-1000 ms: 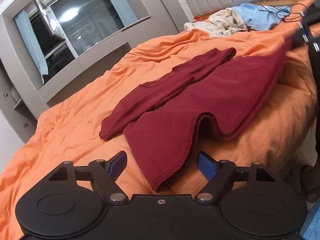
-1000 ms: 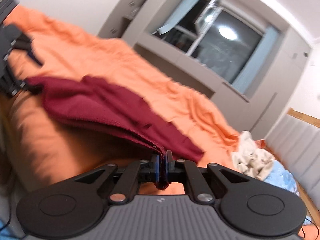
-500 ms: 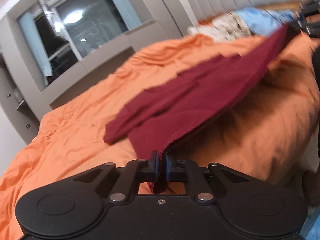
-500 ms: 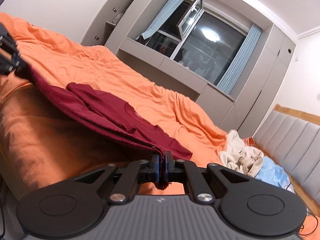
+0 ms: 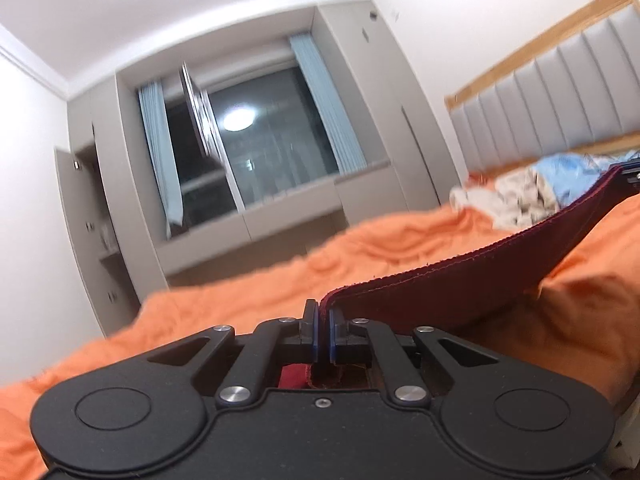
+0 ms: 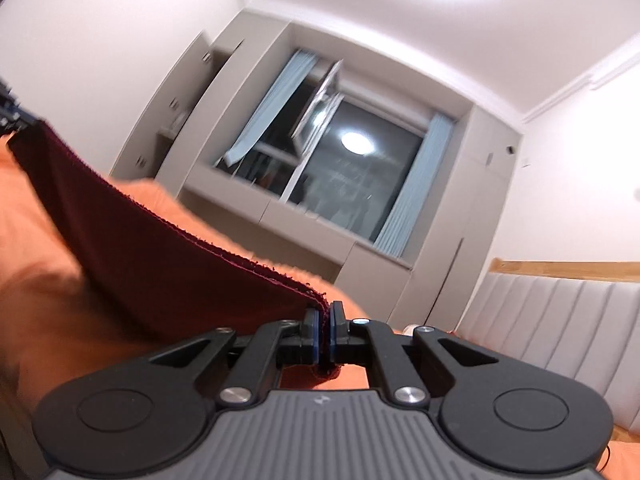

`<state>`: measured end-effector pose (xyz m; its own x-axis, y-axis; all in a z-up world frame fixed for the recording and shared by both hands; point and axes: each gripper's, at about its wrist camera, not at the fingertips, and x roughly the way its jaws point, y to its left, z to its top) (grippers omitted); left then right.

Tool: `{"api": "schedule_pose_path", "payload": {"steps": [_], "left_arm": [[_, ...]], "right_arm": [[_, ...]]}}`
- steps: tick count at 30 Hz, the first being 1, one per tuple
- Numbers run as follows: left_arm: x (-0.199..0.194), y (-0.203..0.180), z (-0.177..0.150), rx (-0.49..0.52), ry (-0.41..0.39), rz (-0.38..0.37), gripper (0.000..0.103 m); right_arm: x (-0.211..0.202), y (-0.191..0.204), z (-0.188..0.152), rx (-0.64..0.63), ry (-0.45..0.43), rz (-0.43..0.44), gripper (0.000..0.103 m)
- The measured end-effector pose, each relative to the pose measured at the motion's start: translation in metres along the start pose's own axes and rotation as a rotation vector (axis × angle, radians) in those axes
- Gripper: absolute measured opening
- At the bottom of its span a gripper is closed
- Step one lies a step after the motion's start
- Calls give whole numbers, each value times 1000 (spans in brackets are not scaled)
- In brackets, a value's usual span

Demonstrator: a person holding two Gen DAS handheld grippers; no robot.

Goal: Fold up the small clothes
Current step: 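Grasp the hem with the right gripper while the left gripper grasps it too, lifting toward the collar, then carry the held hem over the shirt toward the collar with both grippers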

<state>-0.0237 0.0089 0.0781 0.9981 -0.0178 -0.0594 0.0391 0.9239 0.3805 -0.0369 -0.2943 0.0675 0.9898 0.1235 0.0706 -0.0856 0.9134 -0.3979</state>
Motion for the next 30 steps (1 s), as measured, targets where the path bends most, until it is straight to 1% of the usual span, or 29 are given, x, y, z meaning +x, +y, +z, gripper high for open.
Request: {"api": "schedule_pose_path", "payload": {"steps": [3, 6, 9, 13, 17, 22, 26, 30], "left_arm": [[-22, 2, 22, -20, -37, -12, 5], [-32, 7, 39, -61, -46, -34, 5], [-30, 10, 46, -94, -44, -51, 5], [-14, 11, 47, -91, -46, -41, 5], [14, 15, 49, -101, -57, -25, 5], [66, 22, 53, -104, -63, -5, 5], [115, 30, 54, -113, -45, 3, 5], [171, 35, 53, -97, -2, 26, 5]], "right_arm": [[-8, -11, 9, 38, -33, -6, 5], [-3, -15, 10, 48, -41, -7, 5], [10, -15, 10, 41, -44, -10, 5], [33, -10, 8, 28, -50, -17, 5], [74, -9, 10, 15, -67, -35, 5], [133, -12, 10, 29, -57, -30, 5], [187, -11, 7, 21, -25, -14, 5], [242, -4, -5, 23, 32, 8, 5]]}}
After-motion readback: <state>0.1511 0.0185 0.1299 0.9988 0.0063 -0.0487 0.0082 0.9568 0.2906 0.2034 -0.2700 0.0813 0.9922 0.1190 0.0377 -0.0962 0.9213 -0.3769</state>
